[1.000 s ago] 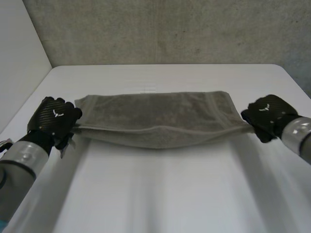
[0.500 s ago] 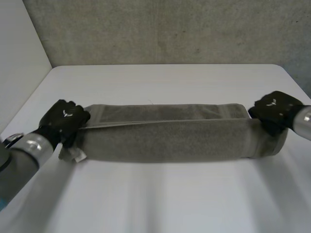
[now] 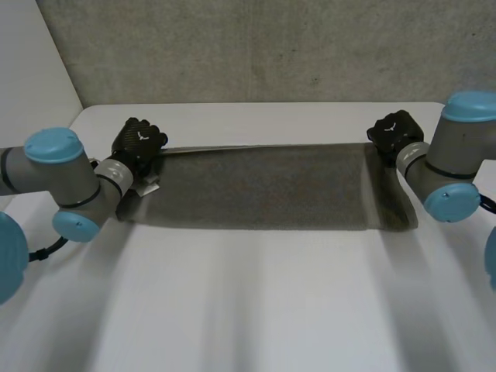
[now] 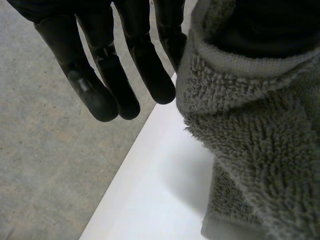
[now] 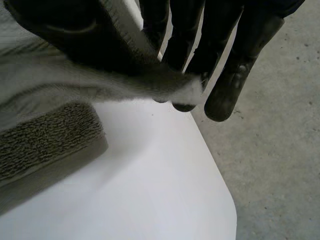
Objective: Fold the towel.
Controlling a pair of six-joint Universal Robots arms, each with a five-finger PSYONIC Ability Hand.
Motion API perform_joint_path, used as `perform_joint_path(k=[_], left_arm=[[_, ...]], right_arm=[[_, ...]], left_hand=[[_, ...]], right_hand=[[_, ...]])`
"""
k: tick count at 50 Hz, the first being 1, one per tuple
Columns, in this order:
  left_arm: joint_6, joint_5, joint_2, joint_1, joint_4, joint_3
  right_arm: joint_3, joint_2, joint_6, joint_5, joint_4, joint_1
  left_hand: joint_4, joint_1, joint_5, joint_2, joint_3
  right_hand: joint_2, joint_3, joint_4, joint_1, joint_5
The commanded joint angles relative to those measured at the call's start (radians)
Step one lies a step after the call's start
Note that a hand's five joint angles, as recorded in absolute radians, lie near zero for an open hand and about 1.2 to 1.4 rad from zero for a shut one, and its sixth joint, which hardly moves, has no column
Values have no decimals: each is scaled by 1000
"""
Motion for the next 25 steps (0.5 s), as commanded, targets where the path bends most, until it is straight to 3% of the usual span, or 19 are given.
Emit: perform_joint_path(k=[1, 7, 12, 17, 25], left_arm=[[-2, -4, -47, -27, -5, 46], [-10, -6, -18, -55, -9, 29], [-21, 0, 68, -55, -25, -26], [-157, 10, 184, -49, -49, -103], [-372, 14, 235, -44, -61, -134]], right_arm=[[-51, 62, 0, 51, -16, 26], [-51, 53, 8, 73, -30, 33], [-14, -14, 3, -3, -64, 24], [71, -85, 0, -131, -62, 17], [167, -157, -9, -190, -71, 14]], left_hand=[[-1307, -1270, -1473, -1306, -1325], [-1311, -1274, -1477, -1310, -1329], [-1311, -1274, -1477, -1310, -1329], [-1311, -1274, -1477, -1310, -1329], [-1311, -1274, -1477, -1310, -1329]], right_hand=[[-1006, -1020, -1020, -1014, -1031], [-1006, -1020, -1020, -1014, -1031], [-1006, -1020, -1020, -1014, -1031], [-1006, -1020, -1020, -1014, -1031], [-1006, -1020, -1020, -1014, -1031]])
